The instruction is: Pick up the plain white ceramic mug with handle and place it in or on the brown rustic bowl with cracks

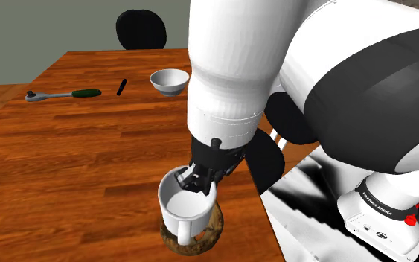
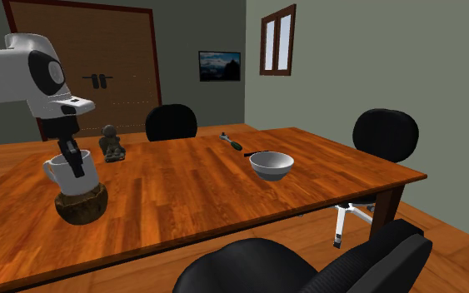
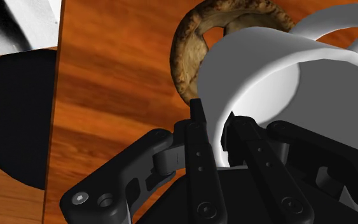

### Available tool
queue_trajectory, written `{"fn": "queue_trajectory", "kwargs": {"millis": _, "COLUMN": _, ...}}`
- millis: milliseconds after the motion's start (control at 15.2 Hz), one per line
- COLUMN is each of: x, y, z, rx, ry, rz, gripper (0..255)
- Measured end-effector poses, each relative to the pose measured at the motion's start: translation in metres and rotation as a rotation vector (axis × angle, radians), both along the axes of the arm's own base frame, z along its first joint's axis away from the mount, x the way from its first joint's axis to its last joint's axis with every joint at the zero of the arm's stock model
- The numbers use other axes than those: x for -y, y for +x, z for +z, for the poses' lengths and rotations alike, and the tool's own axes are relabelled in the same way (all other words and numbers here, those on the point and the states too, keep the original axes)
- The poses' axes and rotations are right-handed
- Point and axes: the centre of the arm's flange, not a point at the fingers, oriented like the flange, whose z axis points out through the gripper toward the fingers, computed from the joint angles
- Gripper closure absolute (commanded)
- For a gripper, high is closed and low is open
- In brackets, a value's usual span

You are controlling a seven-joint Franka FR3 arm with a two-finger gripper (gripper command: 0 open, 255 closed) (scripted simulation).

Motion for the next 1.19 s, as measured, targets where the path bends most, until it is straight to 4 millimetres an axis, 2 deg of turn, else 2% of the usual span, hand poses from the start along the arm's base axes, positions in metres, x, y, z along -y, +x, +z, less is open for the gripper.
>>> {"fn": "queue_trajectory", "kwargs": {"millis": 132, "x": 0.0, "y": 0.0, "z": -0.006, "rx": 0.0, "ry": 0.0, "rz": 0.0, "gripper": 255}}
{"fn": "queue_trajectory", "kwargs": {"millis": 528, "x": 0.0, "y": 0.0, "z": -0.007, "rx": 0.0, "ry": 0.0, "rz": 0.0, "gripper": 255}}
{"fn": "queue_trajectory", "kwargs": {"millis": 594, "x": 0.0, "y": 0.0, "z": -0.007, "rx": 0.0, "ry": 0.0, "rz": 0.0, "gripper": 0}}
{"fn": "queue_trajectory", "kwargs": {"millis": 990, "x": 0.0, "y": 0.0, "z": -0.007, "rx": 0.0, "ry": 0.001, "rz": 0.0, "gripper": 0}}
{"fn": "queue_trajectory", "kwargs": {"millis": 1188, "x": 0.001, "y": -0.004, "z": 0.021, "rx": 0.001, "ry": 0.002, "rz": 0.0, "gripper": 0}}
